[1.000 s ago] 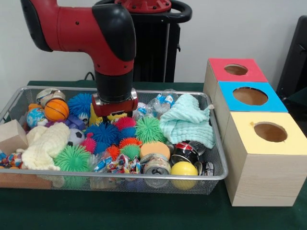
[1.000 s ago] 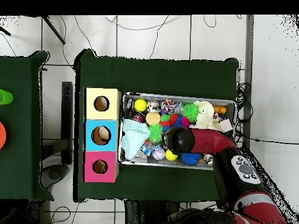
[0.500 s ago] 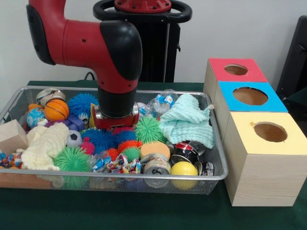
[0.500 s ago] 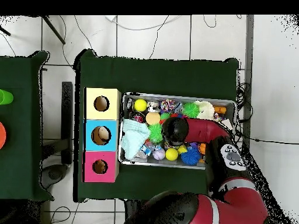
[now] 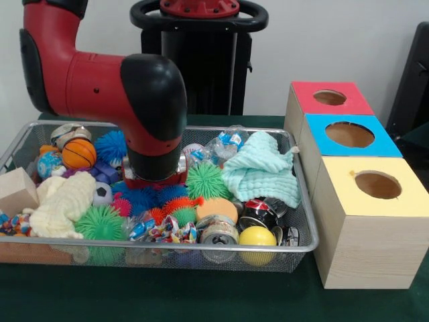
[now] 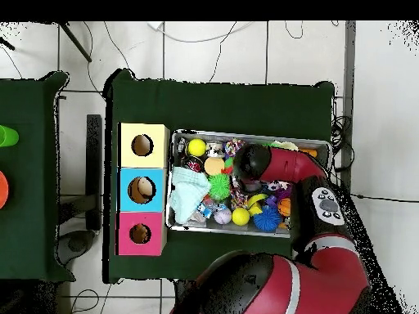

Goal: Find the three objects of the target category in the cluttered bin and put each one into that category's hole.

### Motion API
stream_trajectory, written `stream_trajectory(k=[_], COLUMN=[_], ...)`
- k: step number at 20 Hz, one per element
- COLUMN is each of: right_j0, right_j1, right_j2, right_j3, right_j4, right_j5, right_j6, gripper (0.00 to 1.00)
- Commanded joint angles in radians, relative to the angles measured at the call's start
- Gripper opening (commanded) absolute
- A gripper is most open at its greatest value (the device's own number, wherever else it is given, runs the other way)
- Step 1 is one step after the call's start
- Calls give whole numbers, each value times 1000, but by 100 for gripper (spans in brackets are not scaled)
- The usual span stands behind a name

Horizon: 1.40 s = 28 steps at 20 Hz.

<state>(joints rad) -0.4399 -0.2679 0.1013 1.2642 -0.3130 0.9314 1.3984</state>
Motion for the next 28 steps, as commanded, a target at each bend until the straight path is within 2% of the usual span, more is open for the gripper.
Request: stream_trajectory(k=[1,6,8,12,14,18,20,21,24,28], right_j0=[-3,7,3,10,13,2,-31,-37,-51,-72], right_j1=[151,173,140,33,-7,-65,-124,-164,-297,-385], right_j2=[119,147,163,146,139,145,177,173,155,147], right_j3=[-377,-482,-470,-419,-393,-329,-218,-153,45,181], right_j4=[38,17,23,16,11,19,67,80,116,123], right_j5=[-71,36,104,254,291,294,270,283,242,168], right_j6=[52,-4,-45,-72,-80,-107,-135,-135,-93,-95], gripper=[100,100,100,100,100,100,100,100,100,100])
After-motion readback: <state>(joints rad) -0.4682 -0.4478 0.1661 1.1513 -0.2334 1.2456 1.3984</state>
